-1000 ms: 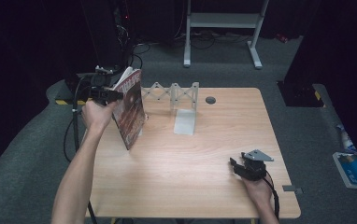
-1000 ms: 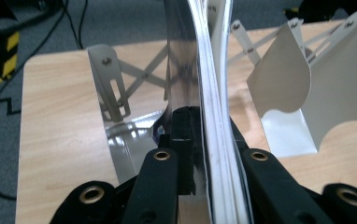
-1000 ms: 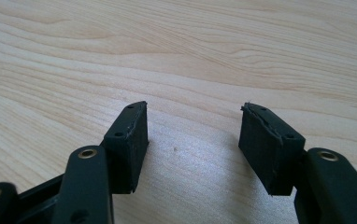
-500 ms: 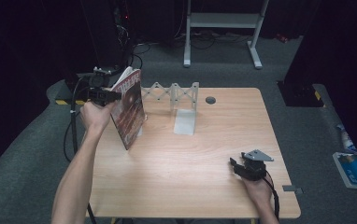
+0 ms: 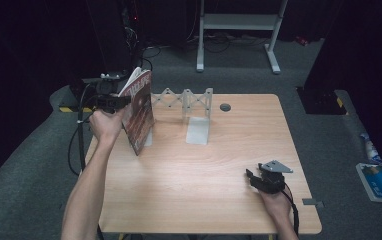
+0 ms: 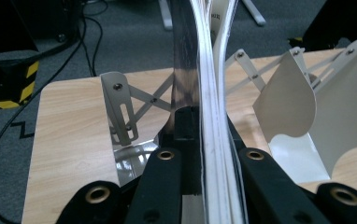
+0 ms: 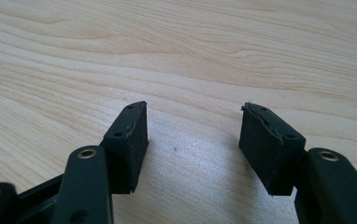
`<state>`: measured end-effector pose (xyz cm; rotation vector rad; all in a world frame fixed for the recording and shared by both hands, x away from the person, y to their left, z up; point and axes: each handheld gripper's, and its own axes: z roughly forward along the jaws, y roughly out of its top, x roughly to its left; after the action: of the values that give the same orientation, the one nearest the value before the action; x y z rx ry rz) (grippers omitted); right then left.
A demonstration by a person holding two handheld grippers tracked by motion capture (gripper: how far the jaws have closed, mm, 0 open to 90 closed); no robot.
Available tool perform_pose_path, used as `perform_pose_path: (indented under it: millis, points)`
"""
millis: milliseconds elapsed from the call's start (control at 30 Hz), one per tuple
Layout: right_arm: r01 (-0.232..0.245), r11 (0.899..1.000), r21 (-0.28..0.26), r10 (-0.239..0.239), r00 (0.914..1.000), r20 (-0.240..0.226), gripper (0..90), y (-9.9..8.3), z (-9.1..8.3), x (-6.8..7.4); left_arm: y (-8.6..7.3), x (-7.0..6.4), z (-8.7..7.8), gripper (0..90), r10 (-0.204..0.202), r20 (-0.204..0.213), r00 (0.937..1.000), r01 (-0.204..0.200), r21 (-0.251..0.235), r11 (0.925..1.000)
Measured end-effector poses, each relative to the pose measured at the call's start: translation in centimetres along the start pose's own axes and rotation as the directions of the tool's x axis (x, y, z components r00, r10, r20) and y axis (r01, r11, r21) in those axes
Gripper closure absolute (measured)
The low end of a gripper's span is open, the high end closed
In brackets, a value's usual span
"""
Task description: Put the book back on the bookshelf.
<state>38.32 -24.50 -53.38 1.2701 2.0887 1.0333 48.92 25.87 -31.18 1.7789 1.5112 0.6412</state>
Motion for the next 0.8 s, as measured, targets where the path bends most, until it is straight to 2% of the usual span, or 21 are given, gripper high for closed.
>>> perform_pose_path:
  millis: [200, 300, 567, 800]
  points:
    - [0.0, 1.0, 0.0, 0.0, 1.0, 0.0, 41.9, 0.0, 0.0, 0.0, -0.7, 0.1, 0.3, 83.9, -0.011, -0.007, 0.9999, 0.01, -0.044, 0.999]
    - [0.001, 1.0, -0.001, -0.001, 1.0, 0.0, 41.9, 0.0, 0.0, 0.0, -0.9, 0.0, 0.6, 83.9, -0.01, -0.009, 0.9999, 0.01, -0.049, 0.9988]
    - [0.001, 1.0, -0.001, -0.001, 1.0, 0.0, 41.8, 0.0, 0.0, 0.0, -0.9, -0.3, 1.1, 83.5, -0.004, -0.005, 1.0, 0.004, -0.04, 0.9992]
    - [0.001, 1.0, 0.0, -0.001, 1.0, 0.0, 41.7, 0.0, 0.0, 0.0, -0.9, 0.3, 0.9, 82.1, -0.007, -0.001, 1.0, 0.007, -0.023, 0.9997]
